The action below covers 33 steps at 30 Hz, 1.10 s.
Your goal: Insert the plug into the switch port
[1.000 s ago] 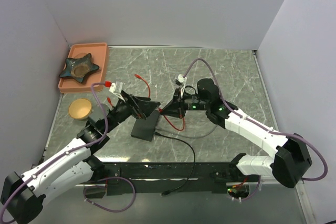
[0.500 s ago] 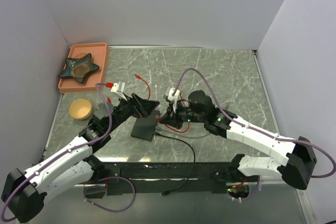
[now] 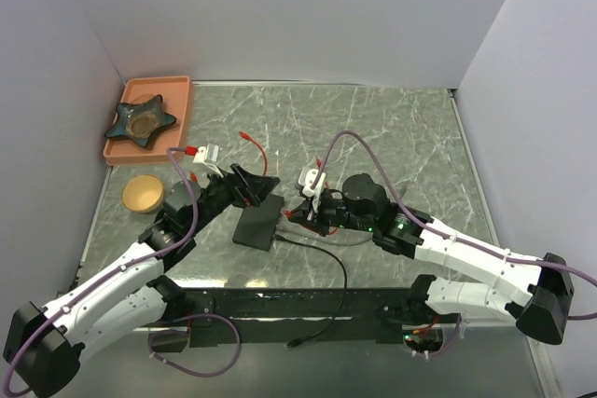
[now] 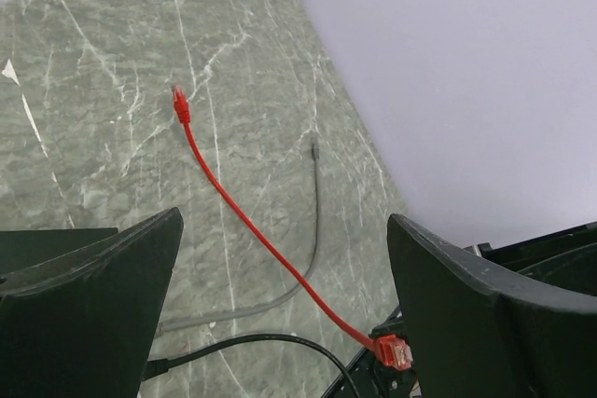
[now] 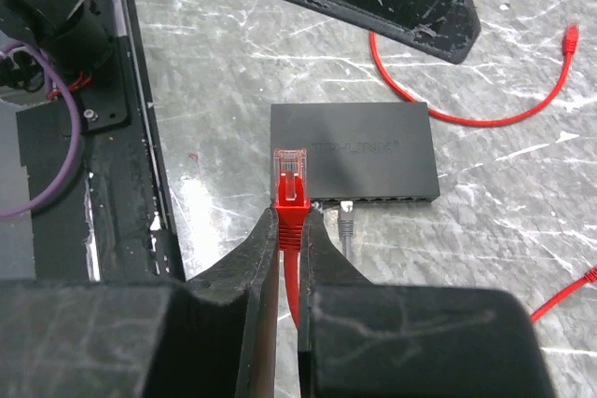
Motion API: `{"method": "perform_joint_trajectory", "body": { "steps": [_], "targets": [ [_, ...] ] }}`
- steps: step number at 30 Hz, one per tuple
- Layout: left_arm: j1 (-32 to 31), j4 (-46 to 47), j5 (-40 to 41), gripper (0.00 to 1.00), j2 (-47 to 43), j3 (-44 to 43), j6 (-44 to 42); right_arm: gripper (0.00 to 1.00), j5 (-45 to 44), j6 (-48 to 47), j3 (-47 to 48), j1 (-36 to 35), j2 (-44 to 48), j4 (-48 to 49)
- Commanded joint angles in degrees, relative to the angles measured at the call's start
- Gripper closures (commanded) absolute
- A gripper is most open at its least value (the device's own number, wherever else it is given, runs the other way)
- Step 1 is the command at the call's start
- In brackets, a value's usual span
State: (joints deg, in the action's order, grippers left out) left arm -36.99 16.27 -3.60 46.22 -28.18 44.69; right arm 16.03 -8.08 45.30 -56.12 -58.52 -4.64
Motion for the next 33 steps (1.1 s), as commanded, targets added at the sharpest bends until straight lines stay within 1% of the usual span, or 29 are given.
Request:
{"method": "perform_joint_trajectory", "body": {
  "steps": [1, 5, 8, 9, 10, 14, 16, 19, 21, 23, 28, 30, 33],
  "targets": [
    [0.6, -0.5, 1.7, 0.04, -1.0, -0.2, 0.0, 1.0, -4.2, -0.7, 0.7, -0.5, 0.5, 0.8],
    [1.6, -5.2, 3.4, 0.03, 0.7, -1.1, 0.8, 1.0, -9.3, 0.8, 3.3, -0.5, -5.7, -2.1],
    [4.0, -9.6, 3.4, 0.03, 3.0, -2.1, 0.8, 1.0, -12.7, 1.7, 4.6, -0.4, -9.8, -2.8],
    [5.3, -11.0, 5.0, 0.03, 3.5, -2.1, 1.0, 1.0, -13.6, 1.9, 5.1, -0.3, -11.0, -3.2],
    [6.0, -11.6, 4.9, 0.03, 4.2, -2.1, 1.0, 1.0, -15.0, 2.2, 5.6, -0.2, -12.1, -3.4],
    [9.9, -13.6, 4.4, 0.02, 8.8, -1.1, 1.5, 1.0, -15.6, 3.7, 9.3, 1.7, -21.0, -6.9],
    [12.2, -14.3, 4.1, 0.02, 10.6, -1.0, 1.1, 1.0, -15.2, 4.1, 10.6, 2.6, -23.1, -7.6],
    [13.6, -13.3, 3.0, 0.01, 14.4, -0.2, 0.0, 1.0, -13.6, 5.1, 12.8, 4.5, -28.1, -9.2],
    [13.7, -11.4, 2.6, 0.01, 17.7, 0.3, -0.4, 1.0, -14.4, 5.4, 14.1, 5.1, -29.9, -9.7],
    [13.7, -8.0, 1.1, 0.01, 21.5, 0.6, -1.0, 1.0, -14.8, 5.3, 15.6, 5.2, -32.3, -11.1],
    [13.4, -1.4, -2.8, 0.05, 30.0, 0.8, -0.6, 1.0, -14.0, 4.4, 18.9, 5.7, -38.0, -15.0],
    [12.8, 1.8, -3.2, 0.04, 31.8, 1.2, -0.5, 1.0, -13.8, 4.0, 19.3, 5.7, -38.9, -16.1],
    [11.5, 2.9, -2.7, 0.02, 34.8, 0.2, -1.0, 1.0, -12.7, 3.9, 19.2, 5.6, -39.8, -16.9]
  ]
}}
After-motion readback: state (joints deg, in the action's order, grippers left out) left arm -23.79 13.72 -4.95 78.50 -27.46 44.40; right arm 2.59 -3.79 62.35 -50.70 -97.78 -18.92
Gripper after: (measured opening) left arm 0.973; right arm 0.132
